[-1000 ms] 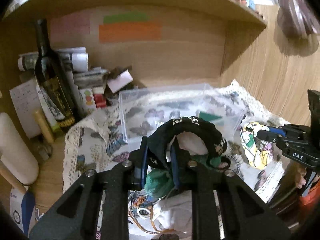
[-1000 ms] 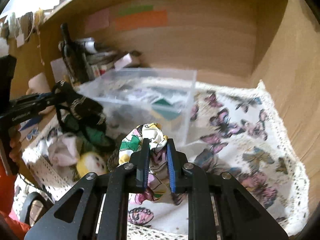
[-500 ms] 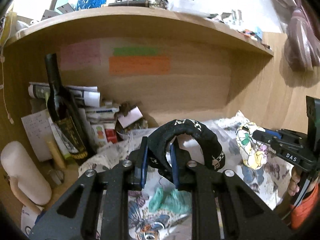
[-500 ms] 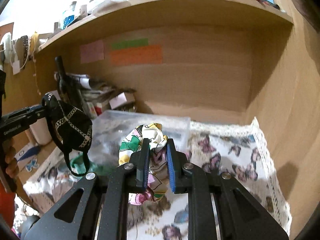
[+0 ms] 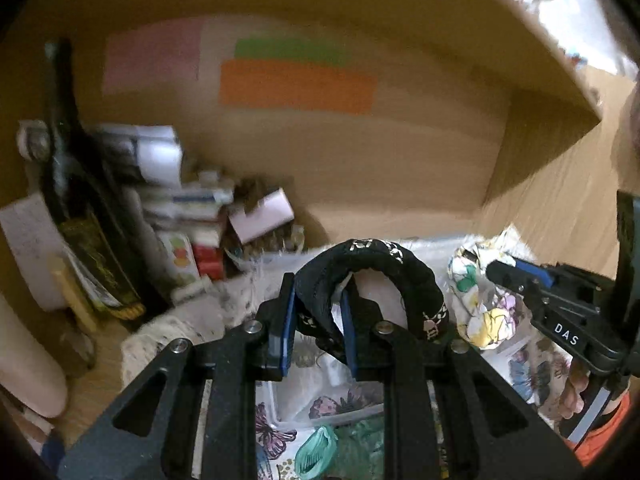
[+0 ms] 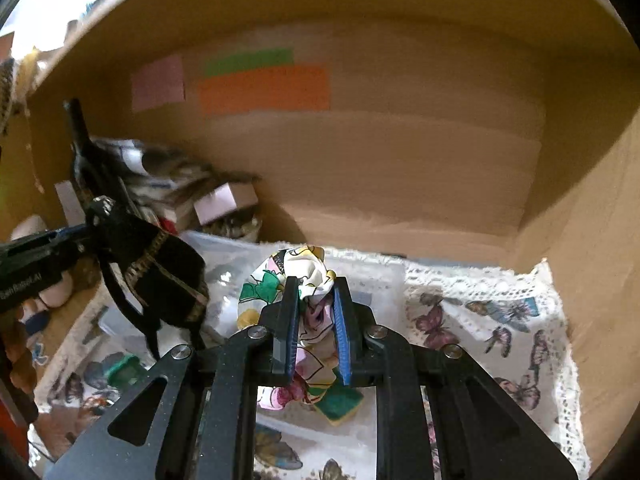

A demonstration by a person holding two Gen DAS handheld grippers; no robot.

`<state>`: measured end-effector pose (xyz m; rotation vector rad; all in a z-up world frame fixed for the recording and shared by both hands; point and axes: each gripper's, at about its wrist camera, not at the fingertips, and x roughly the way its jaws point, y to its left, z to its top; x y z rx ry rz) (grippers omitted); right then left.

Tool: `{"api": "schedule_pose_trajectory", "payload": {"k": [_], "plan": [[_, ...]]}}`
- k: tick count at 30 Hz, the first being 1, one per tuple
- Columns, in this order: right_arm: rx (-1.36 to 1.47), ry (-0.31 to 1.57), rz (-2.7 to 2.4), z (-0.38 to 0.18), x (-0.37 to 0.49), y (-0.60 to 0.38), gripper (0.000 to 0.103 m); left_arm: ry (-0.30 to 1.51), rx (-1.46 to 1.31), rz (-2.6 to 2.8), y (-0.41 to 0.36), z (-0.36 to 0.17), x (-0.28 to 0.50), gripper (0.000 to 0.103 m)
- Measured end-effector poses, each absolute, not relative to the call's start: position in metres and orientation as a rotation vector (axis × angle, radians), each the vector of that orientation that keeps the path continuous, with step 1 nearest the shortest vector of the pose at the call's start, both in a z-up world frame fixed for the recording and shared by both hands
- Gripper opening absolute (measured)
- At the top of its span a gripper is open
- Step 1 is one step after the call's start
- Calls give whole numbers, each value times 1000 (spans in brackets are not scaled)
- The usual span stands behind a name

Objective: Organize soft objects
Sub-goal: 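Carry headband and scrunchie over the clear box and release both, then grasp the green glove with the left tool while the right tool grasps the cord bracelet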

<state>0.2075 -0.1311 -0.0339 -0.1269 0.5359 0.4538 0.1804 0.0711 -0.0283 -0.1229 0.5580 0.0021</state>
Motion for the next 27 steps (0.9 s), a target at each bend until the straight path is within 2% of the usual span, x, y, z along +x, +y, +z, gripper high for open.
{"api": "schedule_pose_trajectory", "payload": {"k": [8, 10, 12, 13, 15, 19, 22, 24, 27], "plan": [[-206, 657, 458, -70, 229, -109, 15, 702, -82, 17, 69, -71, 205, 22], [-220, 676, 466, -75, 229, -106, 18, 720, -71, 15, 66, -75, 205, 24], [-232, 691, 473, -79, 230, -104, 19, 735, -54, -1, 62, -76, 203, 34], [-238, 693, 470, -80, 230, -102, 25, 730, -51, -6, 60, -74, 201, 38], [-252, 712, 470, -81, 230, -100, 35, 704, -40, -1, 57, -68, 194, 56], [-232, 693, 471, -72, 224, -104, 44, 629, -2, 16, 51, -52, 177, 67], [-209, 661, 474, -59, 216, -110, 52, 592, 8, 23, 48, -39, 165, 80], [-193, 639, 477, -50, 210, -114, 57, 568, -2, 21, 48, -31, 154, 94], [-179, 591, 477, -36, 196, -120, 64, 528, -13, 28, 49, -20, 138, 102]]}}
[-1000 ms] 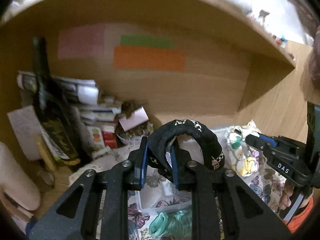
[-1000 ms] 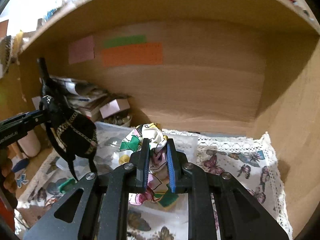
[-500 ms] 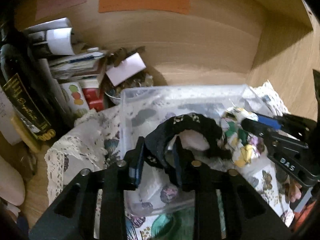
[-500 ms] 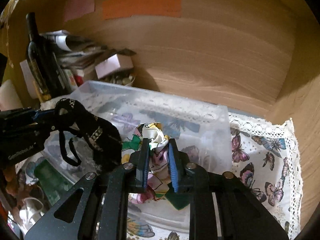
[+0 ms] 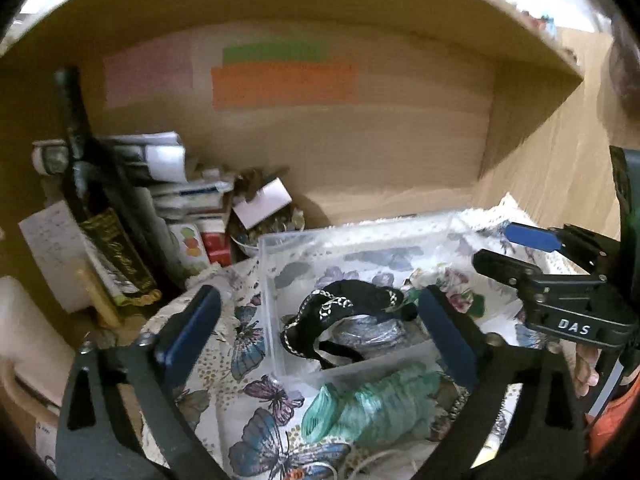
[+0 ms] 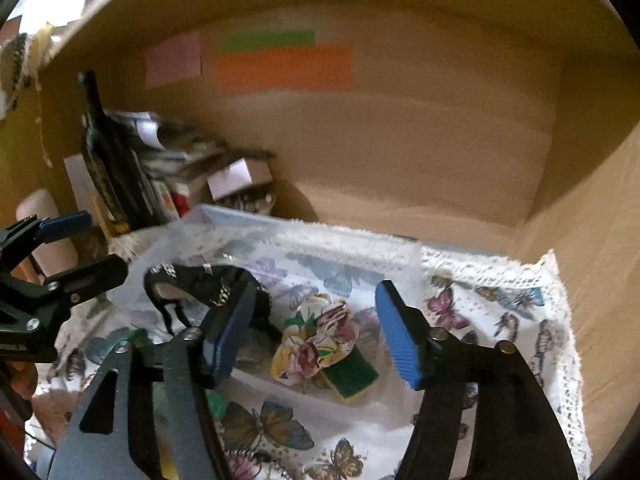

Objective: Organize soft objects
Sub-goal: 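Grasp the green glove with the left tool while the right tool grasps the cord bracelet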

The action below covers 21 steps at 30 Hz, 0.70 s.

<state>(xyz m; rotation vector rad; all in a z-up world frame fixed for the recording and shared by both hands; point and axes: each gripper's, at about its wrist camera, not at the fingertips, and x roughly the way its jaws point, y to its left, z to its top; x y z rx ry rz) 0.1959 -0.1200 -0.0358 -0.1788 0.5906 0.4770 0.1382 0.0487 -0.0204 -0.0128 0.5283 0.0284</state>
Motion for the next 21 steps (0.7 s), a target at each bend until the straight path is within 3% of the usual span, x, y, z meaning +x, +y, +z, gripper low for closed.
{"api": "schedule_pose_trajectory", "payload": {"k": [9, 17, 21], "plan": [[-171, 529, 496, -23, 156, -140, 67, 574, -8, 34, 57, -35, 112, 103], [-165, 656, 498, -66, 145, -156, 67, 734, -12, 38, 67, -85, 120, 103], [-178, 738, 512, -91, 143, -159, 53, 777, -27, 28, 69, -104, 122, 103]]}}
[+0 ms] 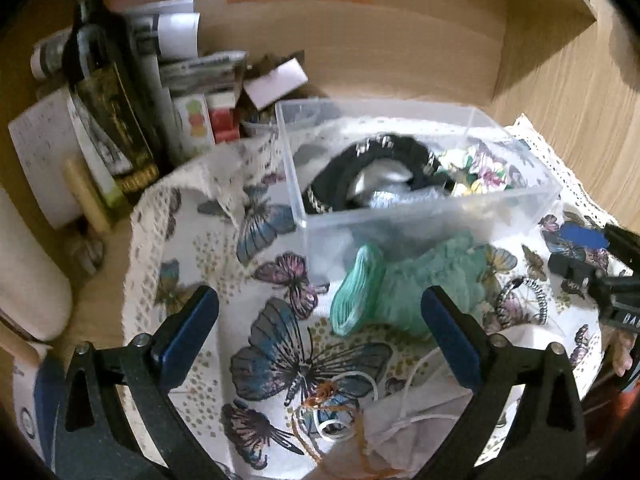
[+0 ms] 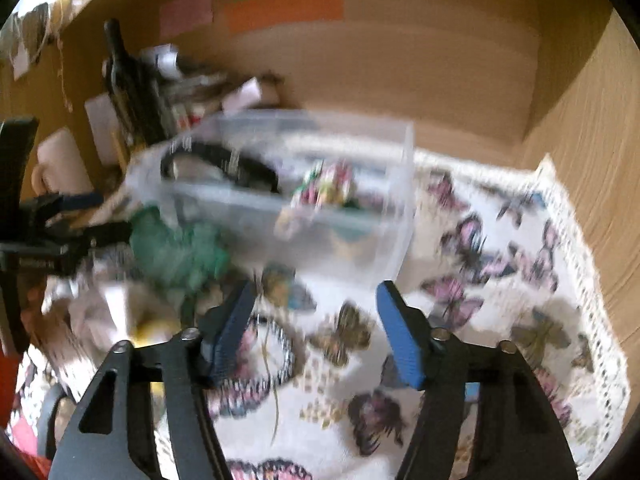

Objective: Organize soft objects
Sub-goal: 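Grasp the green glove with the left tool while the right tool grasps the cord bracelet, then lower the glove and bracelet into the clear box and open both tools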

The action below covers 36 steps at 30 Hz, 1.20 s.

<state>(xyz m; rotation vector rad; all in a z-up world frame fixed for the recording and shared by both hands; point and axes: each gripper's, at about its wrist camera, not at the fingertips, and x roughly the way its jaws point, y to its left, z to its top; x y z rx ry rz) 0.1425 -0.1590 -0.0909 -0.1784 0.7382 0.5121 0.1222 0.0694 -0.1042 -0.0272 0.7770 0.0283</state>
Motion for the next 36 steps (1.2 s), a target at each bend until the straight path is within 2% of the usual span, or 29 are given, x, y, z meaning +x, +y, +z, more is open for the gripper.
{"api": "schedule_pose_trajectory", "payload": {"k": [2, 5, 7, 8, 9, 10, 14, 18, 19, 36], "plan": [[-192, 782, 534, -101, 142, -158, 46, 776, -30, 22, 69, -109, 121, 101], [-223, 838, 555, -115, 143, -152, 35, 800, -41, -12, 66, -114, 124, 82], [-235, 863, 563, -121, 145, -150, 24, 826, -58, -43, 64, -118, 127, 79], [-241, 878, 571, -125, 146, -147, 23, 836, -64, -53, 62, -120, 129, 75], [-252, 878, 574, -127, 145, -145, 18, 848, -66, -66, 61, -122, 131, 69], [-260, 867, 571, -128, 143, -144, 9, 863, -69, -83, 61, -124, 133, 66], [-264, 841, 577, -127, 140, -142, 8, 893, -85, -133, 59, -128, 135, 49], [-228, 816, 584, -123, 136, -147, 7, 888, -77, -165, 57, -127, 131, 16], [-224, 803, 580, -120, 134, -148, 6, 875, -65, -159, 55, -125, 128, 12], [-156, 544, 523, -46, 116, -166, 6, 541, -50, -69, 63, -27, 85, 10]]}}
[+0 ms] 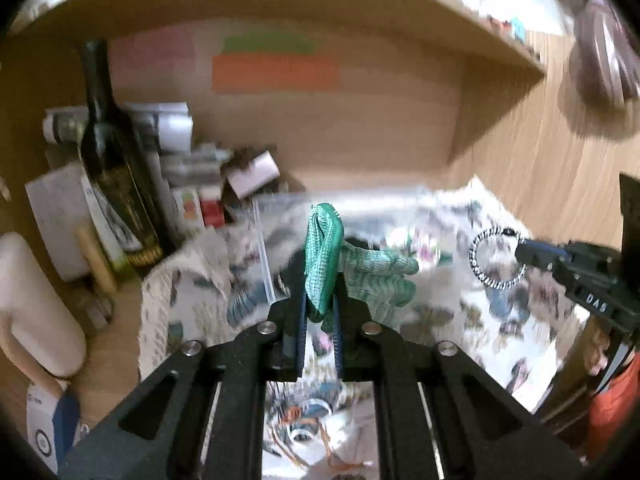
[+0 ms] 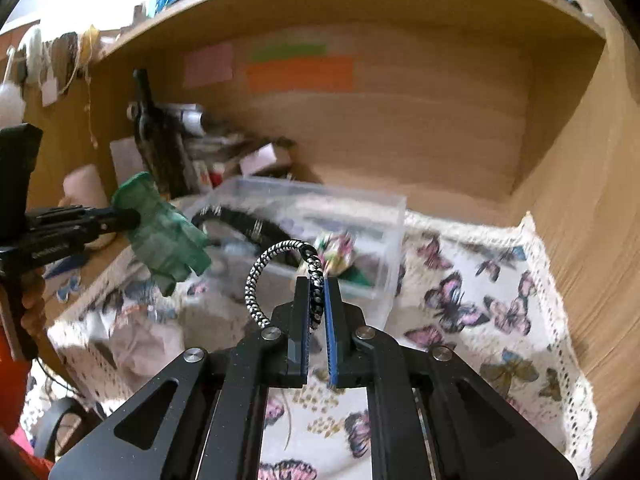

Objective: Organize soft objects
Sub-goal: 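Lower the glove and bracelet into the clear box and open both tools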

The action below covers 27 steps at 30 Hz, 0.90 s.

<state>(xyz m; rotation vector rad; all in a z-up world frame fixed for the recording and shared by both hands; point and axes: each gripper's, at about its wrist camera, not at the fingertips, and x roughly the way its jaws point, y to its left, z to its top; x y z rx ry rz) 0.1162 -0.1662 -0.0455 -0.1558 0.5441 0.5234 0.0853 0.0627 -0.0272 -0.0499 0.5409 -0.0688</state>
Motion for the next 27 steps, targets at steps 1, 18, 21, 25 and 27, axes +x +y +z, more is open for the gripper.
{"api": "schedule_pose_trajectory", "payload": {"k": [1, 18, 21, 25, 27], "plan": [[-148, 535, 519, -43, 118, -165, 6, 521, -52, -59, 64, -21, 86, 10], [-102, 478, 434, -26, 167, -150, 6, 442, -127, 60, 69, -17, 154, 10], [-109, 508, 443, -33, 177, -141, 6, 483, -140, 64, 70, -28, 170, 10], [-140, 554, 448, -47, 190, -127, 6, 561, -111, 73, 67, -50, 190, 10], [-155, 584, 451, -55, 196, -121, 6, 606, -110, 60, 65, -62, 197, 10]]}}
